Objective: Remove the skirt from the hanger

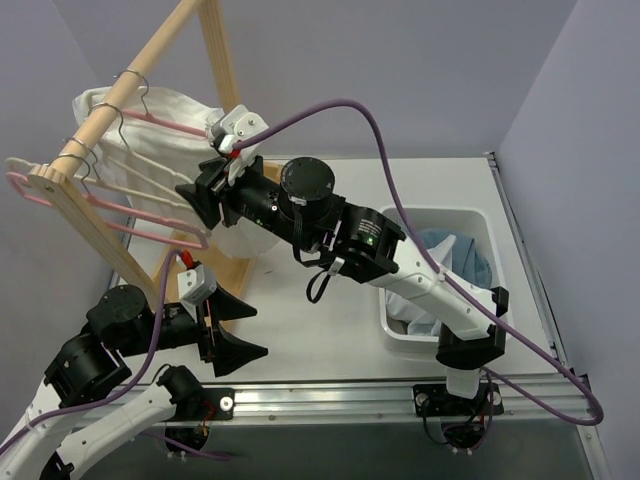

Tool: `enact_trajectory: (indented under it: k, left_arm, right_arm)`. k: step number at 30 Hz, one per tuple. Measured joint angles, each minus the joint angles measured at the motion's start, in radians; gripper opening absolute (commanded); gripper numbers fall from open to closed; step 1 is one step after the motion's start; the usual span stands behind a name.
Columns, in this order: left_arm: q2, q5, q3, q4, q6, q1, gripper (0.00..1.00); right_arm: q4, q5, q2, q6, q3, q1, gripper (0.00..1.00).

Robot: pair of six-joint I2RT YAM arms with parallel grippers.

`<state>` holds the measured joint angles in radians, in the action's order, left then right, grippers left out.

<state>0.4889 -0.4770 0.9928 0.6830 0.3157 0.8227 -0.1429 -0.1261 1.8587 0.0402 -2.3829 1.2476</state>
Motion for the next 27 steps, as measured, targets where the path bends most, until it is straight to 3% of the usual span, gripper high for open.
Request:
enact_trajectory:
  k: [2, 4, 8, 14, 20, 27]
  left_arm:
    - [0.003, -0.001, -0.001, -0.003, 0.004, 0.0, 1.0]
    - [0.005, -0.003, -0.005, -0.007, 0.008, 0.0, 1.0]
    - [0.005, -0.007, -0.02, -0.014, 0.016, 0.0, 1.0]
    - [0.005, -0.008, -0.03, -0.022, 0.018, 0.0, 1.0]
    - [-0.002, -0.01, -0.042, -0.026, 0.016, 0.0, 1.0]
    - [-0.006, -0.012, -0.054, -0.029, 0.008, 0.0, 1.0]
  right_arm:
    - [-0.012, -0.005, -0.019, -0.004, 0.012, 0.0, 0.76]
    - [-0.01, -0.023, -0.044, -0.009, 0.036, -0.001, 0.79]
    - [-0.01, -0.032, -0.074, -0.023, 0.046, -0.04, 0.77]
    - [-0.002, 0.036, -0.059, -0.068, 0.025, -0.237, 0.77]
    - [0.012, 0.187, 0.028, -0.08, -0.016, -0.341, 0.94]
    - [0.014, 0.306, 0.1, -0.066, -0.019, -0.33, 0.97]
